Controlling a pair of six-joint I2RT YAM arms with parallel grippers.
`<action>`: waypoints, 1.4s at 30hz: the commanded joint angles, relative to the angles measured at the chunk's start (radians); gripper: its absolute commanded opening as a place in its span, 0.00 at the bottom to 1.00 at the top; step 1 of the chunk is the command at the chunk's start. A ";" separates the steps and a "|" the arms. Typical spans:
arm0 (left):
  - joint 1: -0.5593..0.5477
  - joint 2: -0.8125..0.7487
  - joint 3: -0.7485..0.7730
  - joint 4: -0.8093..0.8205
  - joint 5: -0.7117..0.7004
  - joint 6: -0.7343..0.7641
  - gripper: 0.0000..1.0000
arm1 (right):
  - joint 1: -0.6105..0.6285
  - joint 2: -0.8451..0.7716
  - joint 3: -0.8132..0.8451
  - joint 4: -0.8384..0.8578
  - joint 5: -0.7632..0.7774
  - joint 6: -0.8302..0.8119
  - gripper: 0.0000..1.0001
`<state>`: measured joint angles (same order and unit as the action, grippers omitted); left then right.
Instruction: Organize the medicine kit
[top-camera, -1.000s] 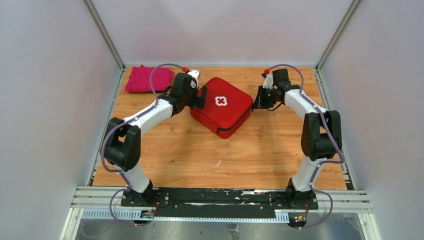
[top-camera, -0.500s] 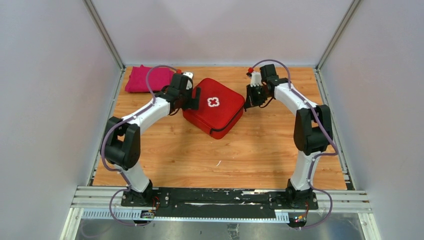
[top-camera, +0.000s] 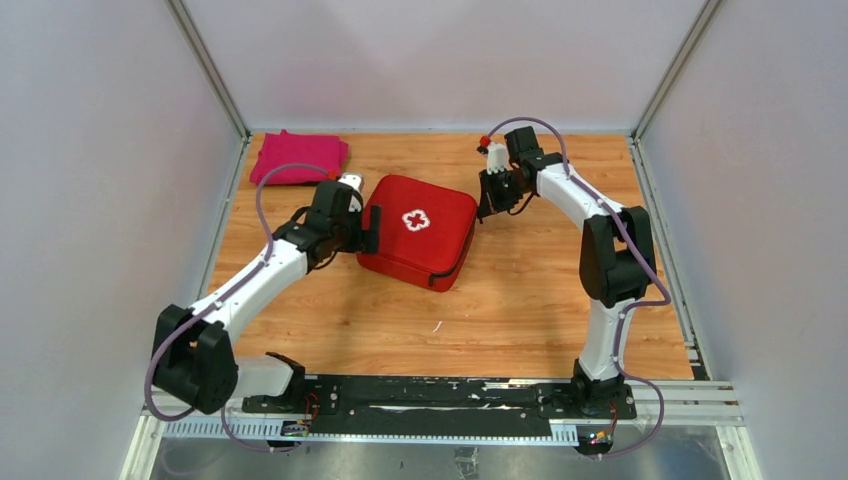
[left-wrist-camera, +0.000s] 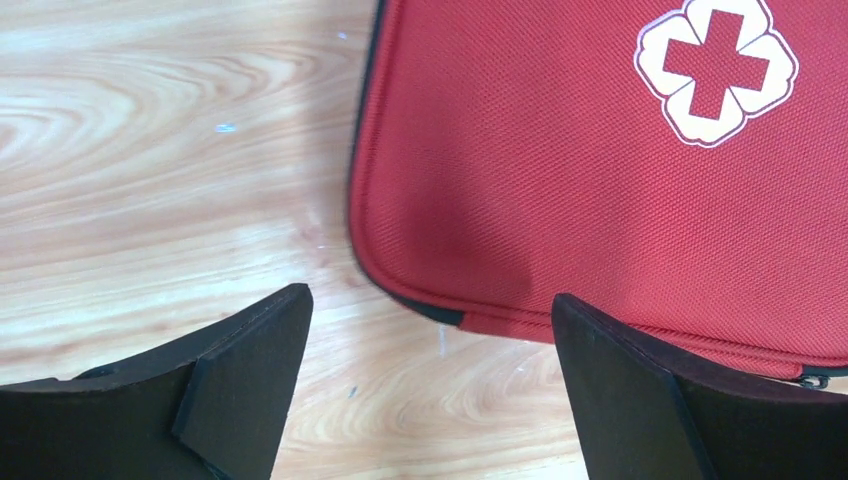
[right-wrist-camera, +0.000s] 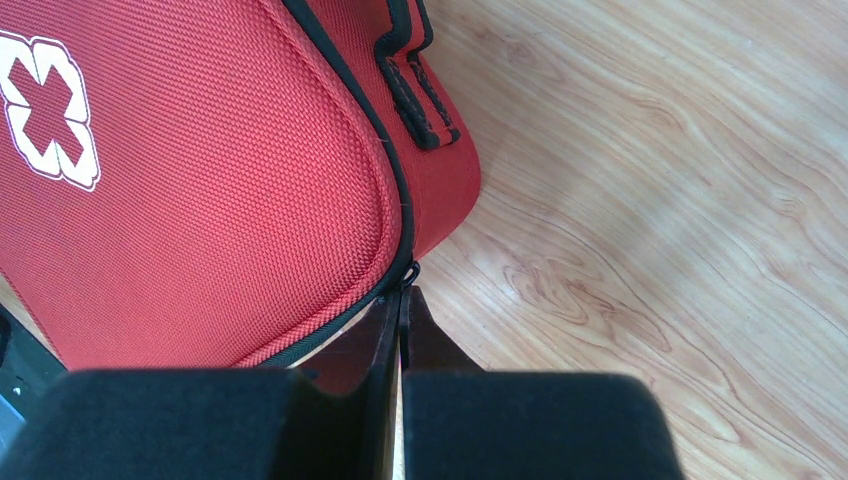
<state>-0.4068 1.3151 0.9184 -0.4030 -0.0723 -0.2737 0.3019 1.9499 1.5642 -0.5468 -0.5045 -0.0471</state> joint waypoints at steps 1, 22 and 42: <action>-0.030 -0.093 0.022 -0.052 -0.178 0.024 0.96 | 0.022 0.018 -0.009 -0.060 0.006 -0.017 0.00; -0.564 0.289 0.324 -0.020 -0.287 0.221 0.91 | 0.023 0.011 -0.032 -0.080 0.012 -0.018 0.00; -0.598 0.444 0.331 -0.041 -0.378 0.186 0.80 | 0.022 -0.003 -0.027 -0.131 0.112 0.005 0.00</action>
<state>-0.9974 1.7390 1.2621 -0.4229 -0.3908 -0.0811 0.3038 1.9480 1.5604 -0.5495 -0.4759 -0.0486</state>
